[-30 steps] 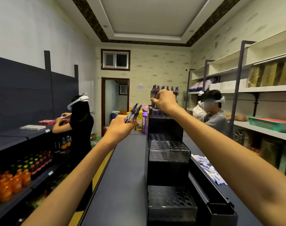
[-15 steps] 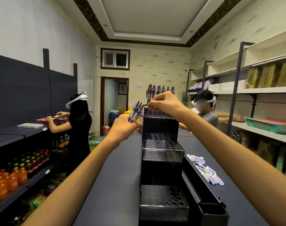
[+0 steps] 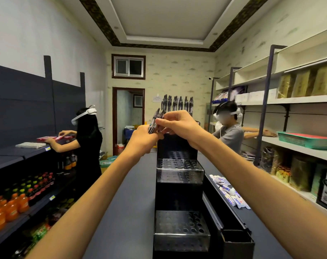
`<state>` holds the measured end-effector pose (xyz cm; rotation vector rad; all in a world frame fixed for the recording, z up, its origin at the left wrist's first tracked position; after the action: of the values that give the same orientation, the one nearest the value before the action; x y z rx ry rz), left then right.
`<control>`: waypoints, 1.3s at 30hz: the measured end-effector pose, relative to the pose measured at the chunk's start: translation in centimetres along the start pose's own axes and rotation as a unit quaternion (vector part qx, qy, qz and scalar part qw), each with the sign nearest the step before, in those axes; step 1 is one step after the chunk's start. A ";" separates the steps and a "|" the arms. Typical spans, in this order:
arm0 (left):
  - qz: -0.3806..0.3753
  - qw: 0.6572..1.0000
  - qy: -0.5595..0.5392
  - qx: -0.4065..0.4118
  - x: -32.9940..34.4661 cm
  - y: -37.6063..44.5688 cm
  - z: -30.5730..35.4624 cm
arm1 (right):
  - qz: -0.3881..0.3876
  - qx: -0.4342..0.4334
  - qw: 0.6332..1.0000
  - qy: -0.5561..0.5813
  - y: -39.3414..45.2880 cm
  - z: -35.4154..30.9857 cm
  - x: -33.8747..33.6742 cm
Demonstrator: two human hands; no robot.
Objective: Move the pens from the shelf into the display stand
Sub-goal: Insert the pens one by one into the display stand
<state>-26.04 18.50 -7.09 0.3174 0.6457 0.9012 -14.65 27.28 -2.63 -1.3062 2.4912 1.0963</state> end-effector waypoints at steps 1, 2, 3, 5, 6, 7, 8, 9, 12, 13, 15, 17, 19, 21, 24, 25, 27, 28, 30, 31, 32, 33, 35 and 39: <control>-0.003 1.000 -0.002 -0.003 -0.1 0.1 0.1 | 0.008 -0.001 1.000 0.010 0.1 -0.1 0.2; -0.006 1.000 -0.006 -0.006 -0.2 0.1 0.1 | 0.023 -0.003 0.999 0.028 0.2 -0.1 0.3; -0.010 1.000 -0.012 -0.009 -0.2 0.0 0.0 | 0.047 -0.002 0.997 0.059 0.3 -0.2 0.3; -0.019 0.999 -0.028 -0.016 -0.4 -0.2 -0.5 | 0.105 0.005 0.985 0.139 0.8 -0.4 -0.3; -0.020 0.999 -0.030 -0.019 -0.5 -0.3 -0.8 | 0.135 0.002 0.978 0.161 1.1 -0.5 -0.9; -0.018 0.999 -0.024 -0.019 -0.6 -0.5 -1.2 | 0.166 -0.008 0.973 0.157 1.5 -0.6 -1.6; -0.015 1.000 -0.013 -0.016 -0.7 -0.6 -1.5 | 0.199 -0.023 0.972 0.127 1.9 -0.7 -2.4; -0.011 1.000 0.001 -0.013 -0.9 -0.7 -1.8 | 0.227 -0.042 0.970 0.079 2.2 -0.9 -3.2; -0.007 1.000 0.023 -0.015 -1.2 -0.7 -2.2 | 0.254 -0.094 0.960 -0.066 3.1 -1.5 -4.3; -0.006 1.000 0.027 -0.011 -1.3 -0.7 -2.2 | 0.254 -0.103 0.956 -0.104 3.3 -1.6 -4.3; -0.006 0.999 0.037 0.004 -1.4 -0.7 -1.9 | 0.266 -0.113 0.945 -0.151 3.8 -1.9 -4.2; -0.005 0.999 0.046 0.020 -1.5 -0.7 -1.7 | 0.282 -0.117 0.938 -0.166 4.2 -2.1 -4.3; 0.000 0.998 0.063 0.030 -1.7 -0.9 -1.6 | 0.295 -0.117 0.930 -0.184 4.7 -2.1 -4.6; 0.005 0.996 0.080 0.040 -1.9 -1.0 -1.6 | 0.295 -0.109 0.929 -0.194 5.3 -2.0 -4.7; 0.010 0.995 0.088 0.052 -2.2 -1.3 -1.5 | 0.277 -0.094 0.935 -0.199 5.8 -1.6 -4.6; 0.011 0.995 0.087 0.053 -2.3 -1.3 -1.5 | 0.269 -0.090 0.940 -0.191 6.0 -1.5 -4.5; 0.012 0.995 0.087 0.053 -2.5 -1.3 -1.6 | 0.258 -0.082 0.944 -0.190 6.5 -1.5 -4.3; 0.012 0.995 0.088 0.055 -2.6 -1.3 -1.5 | 0.255 -0.078 0.943 -0.201 6.7 -1.6 -4.2; 0.016 0.994 0.090 0.059 -2.8 -1.4 -1.5 | 0.240 -0.070 0.940 -0.233 7.1 -1.8 -3.8; 0.018 0.994 0.091 0.062 -2.9 -1.4 -1.5 | 0.228 -0.063 0.940 -0.247 7.2 -1.7 -3.6; 0.020 0.993 0.093 0.063 -3.0 -1.4 -1.5 | 0.213 -0.054 0.941 -0.257 7.4 -1.6 -3.4; 0.021 0.993 0.096 0.063 -3.1 -1.4 -1.6 | 0.198 -0.040 0.942 -0.268 7.5 -1.4 -3.2; 0.026 0.992 0.104 0.062 -3.3 -1.4 -1.9 | 0.173 -0.009 0.941 -0.292 7.8 -0.8 -3.0; 0.024 0.991 0.113 0.060 -3.6 -1.5 -2.5 | 0.145 0.037 0.930 -0.335 7.7 0.6 -2.8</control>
<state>-28.33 14.72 -8.36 0.3410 0.9075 0.9545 -18.91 32.32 2.29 -0.4206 2.1848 1.2252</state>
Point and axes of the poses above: each hand's wrist, its own y-axis towards the middle knuckle, its own x-axis out of the palm, z = x × y, the point moved 4 cm from there along y, towards the middle knuckle
